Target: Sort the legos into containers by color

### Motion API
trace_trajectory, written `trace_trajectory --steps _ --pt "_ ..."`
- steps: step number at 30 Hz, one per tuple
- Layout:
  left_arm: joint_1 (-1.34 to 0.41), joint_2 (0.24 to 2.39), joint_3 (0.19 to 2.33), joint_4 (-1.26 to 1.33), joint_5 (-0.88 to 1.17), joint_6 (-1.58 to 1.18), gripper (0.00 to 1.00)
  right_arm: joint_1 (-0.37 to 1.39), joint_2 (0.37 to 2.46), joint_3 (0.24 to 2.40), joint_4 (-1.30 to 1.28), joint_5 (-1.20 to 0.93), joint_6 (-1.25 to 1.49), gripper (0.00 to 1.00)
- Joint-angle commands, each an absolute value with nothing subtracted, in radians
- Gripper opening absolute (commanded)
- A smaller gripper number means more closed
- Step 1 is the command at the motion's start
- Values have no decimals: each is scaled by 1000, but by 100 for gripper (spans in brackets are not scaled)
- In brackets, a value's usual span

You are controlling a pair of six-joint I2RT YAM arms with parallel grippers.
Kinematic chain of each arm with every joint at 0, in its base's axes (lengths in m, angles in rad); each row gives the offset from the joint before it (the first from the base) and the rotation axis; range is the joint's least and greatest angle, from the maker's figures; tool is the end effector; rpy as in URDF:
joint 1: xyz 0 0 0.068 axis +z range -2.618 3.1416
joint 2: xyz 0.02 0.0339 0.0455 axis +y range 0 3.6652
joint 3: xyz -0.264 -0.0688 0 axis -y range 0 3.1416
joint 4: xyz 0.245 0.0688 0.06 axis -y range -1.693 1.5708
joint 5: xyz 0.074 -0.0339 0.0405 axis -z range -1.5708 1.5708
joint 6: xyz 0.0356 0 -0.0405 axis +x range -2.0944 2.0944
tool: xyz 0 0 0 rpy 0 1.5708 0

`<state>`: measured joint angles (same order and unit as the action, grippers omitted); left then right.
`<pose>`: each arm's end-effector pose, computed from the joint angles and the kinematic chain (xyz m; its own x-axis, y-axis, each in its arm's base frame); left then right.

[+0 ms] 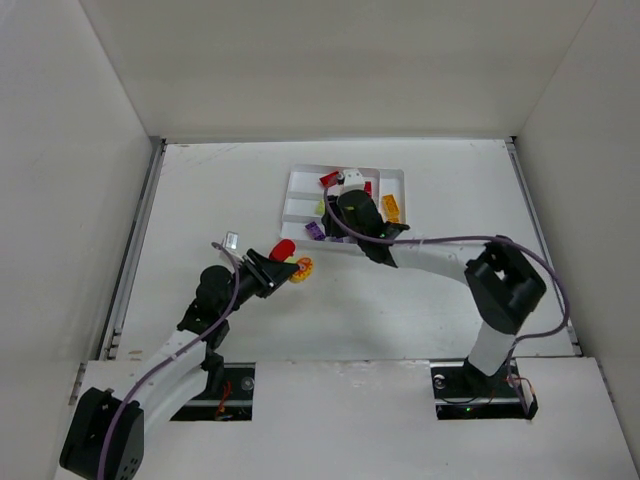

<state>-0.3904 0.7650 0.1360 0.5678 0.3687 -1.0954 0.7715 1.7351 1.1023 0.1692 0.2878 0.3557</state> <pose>0.1523 -0.0765 0.1941 -0.6373 -0.6346 -0.4372 0.2644 0.3528 -0.8975 0.2887 0.2667 0.2291 -0.4699 0.0088 -0.8827 -0.3444 0.9189 0.1925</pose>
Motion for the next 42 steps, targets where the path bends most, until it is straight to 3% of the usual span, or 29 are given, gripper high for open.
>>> trace_trajectory --steps 1,15,21,26,33,37,42 --pt "-384 738 101 574 388 -1060 14 763 1830 1253 155 301 354 42" --pt "-416 710 74 583 434 -1048 15 740 2138 1673 22 276 371 46" --pt "-455 707 81 586 436 -1032 15 739 2116 1660 14 276 374 68" --pt "-511 699 66 644 431 -993 17 737 1894 1446 70 241 403 74" --pt "-625 773 98 790 425 -960 18 641 1343 786 453 -150 659 91" --pt "-692 850 135 868 429 -950 18 613 1246 595 670 -343 774 100" --pt "-758 856 181 885 425 -943 18 619 1217 502 805 -437 802 100"
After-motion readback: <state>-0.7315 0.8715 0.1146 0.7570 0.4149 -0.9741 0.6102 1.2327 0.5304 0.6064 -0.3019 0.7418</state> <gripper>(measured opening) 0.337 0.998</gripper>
